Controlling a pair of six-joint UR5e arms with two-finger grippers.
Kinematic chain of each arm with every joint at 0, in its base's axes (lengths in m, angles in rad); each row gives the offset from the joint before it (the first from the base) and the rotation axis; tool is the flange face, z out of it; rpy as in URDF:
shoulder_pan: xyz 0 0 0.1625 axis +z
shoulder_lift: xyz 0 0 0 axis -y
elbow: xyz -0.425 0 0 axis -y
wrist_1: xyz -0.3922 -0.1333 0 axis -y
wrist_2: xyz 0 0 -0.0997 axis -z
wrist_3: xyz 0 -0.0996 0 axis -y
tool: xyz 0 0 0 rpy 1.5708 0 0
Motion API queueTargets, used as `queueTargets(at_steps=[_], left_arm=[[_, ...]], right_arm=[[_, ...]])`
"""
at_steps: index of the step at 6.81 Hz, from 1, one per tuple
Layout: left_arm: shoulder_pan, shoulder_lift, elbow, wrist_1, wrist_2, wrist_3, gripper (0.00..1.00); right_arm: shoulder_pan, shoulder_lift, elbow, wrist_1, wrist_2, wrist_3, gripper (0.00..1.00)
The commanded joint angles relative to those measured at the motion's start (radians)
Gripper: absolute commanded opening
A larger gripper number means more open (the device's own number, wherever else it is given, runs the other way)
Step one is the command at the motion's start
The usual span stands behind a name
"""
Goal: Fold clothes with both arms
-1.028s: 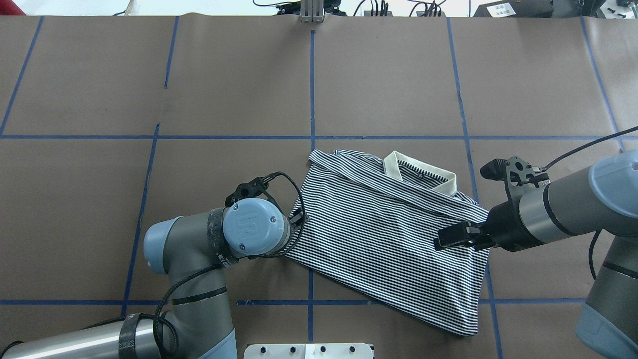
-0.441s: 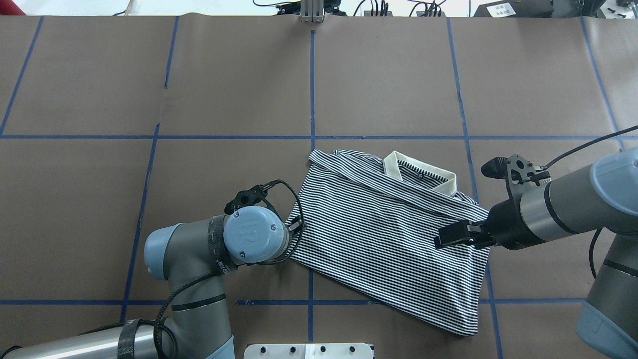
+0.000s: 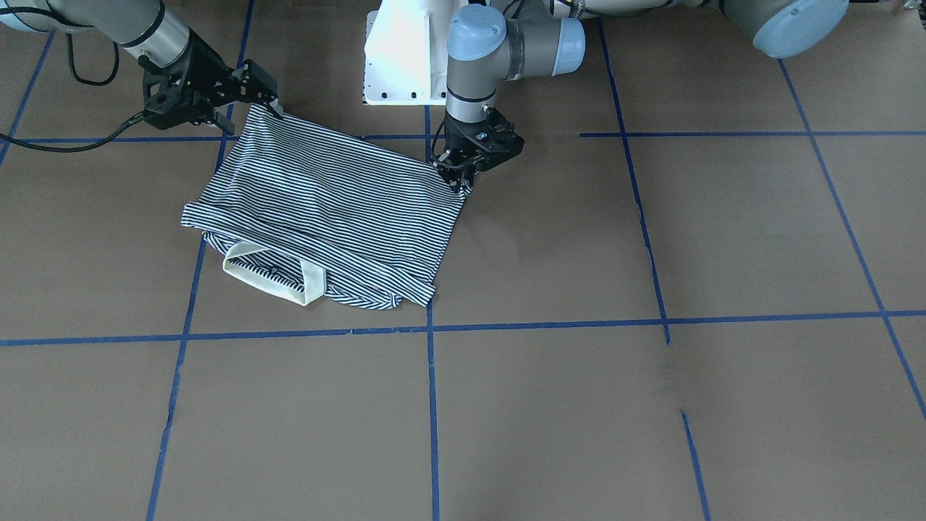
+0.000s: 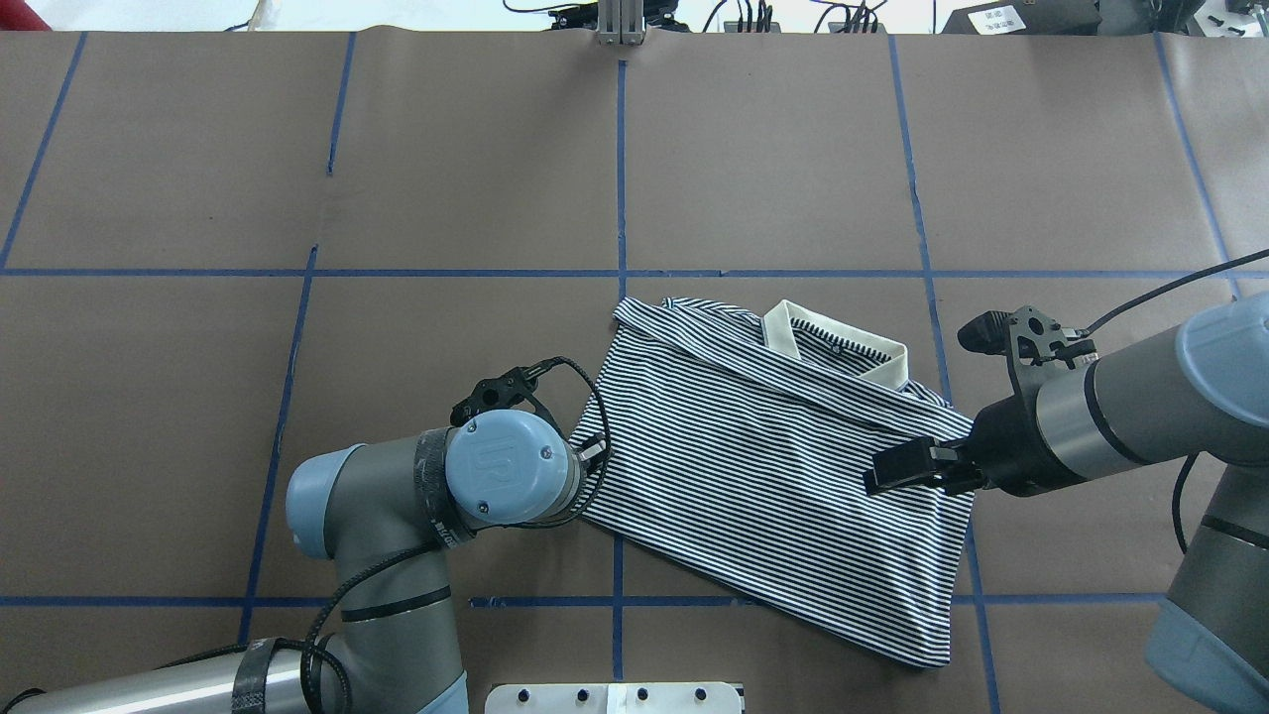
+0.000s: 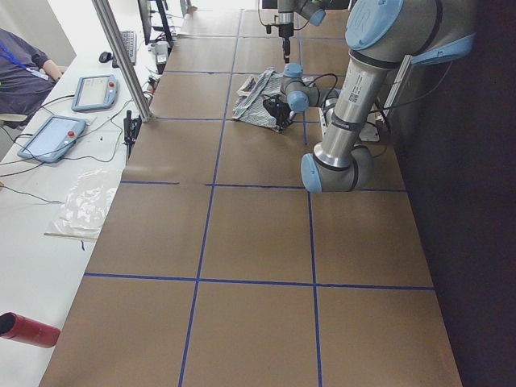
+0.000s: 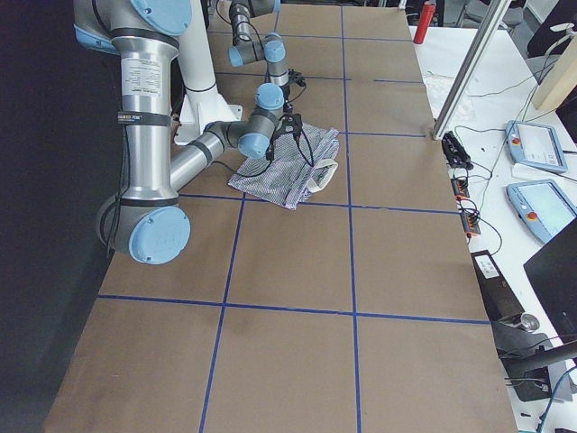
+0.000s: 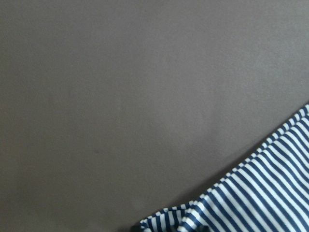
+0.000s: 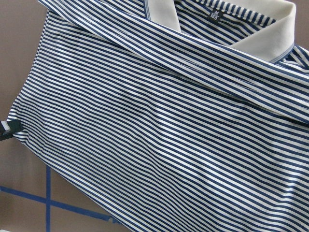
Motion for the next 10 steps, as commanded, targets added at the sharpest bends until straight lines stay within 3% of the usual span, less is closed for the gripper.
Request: queueTargets(at_steps=[1, 6, 8, 10], left_arm=[[0.000, 0.000, -0.004, 0.001, -0.002, 0.010, 0.00], [-0.170, 0.008, 0.028, 0.027, 0.005, 0.109, 0.00], [-0.254, -0.001, 0.103, 0.007, 0.054, 0.228, 0.00], [-0.345, -0.068, 0.280, -0.136, 0.071, 0.336, 0.00]], right_arm=[[0.001, 0.001, 0.000, 0.000, 0.000, 0.000, 1.00], [0.001, 0.000, -0.001, 0.000, -0.003, 0.003, 1.00], [0.001, 0.004, -0.004, 0.000, -0.012, 0.008, 1.00], [-0.001, 0.007, -0.012, 0.000, -0.014, 0.008, 1.00]])
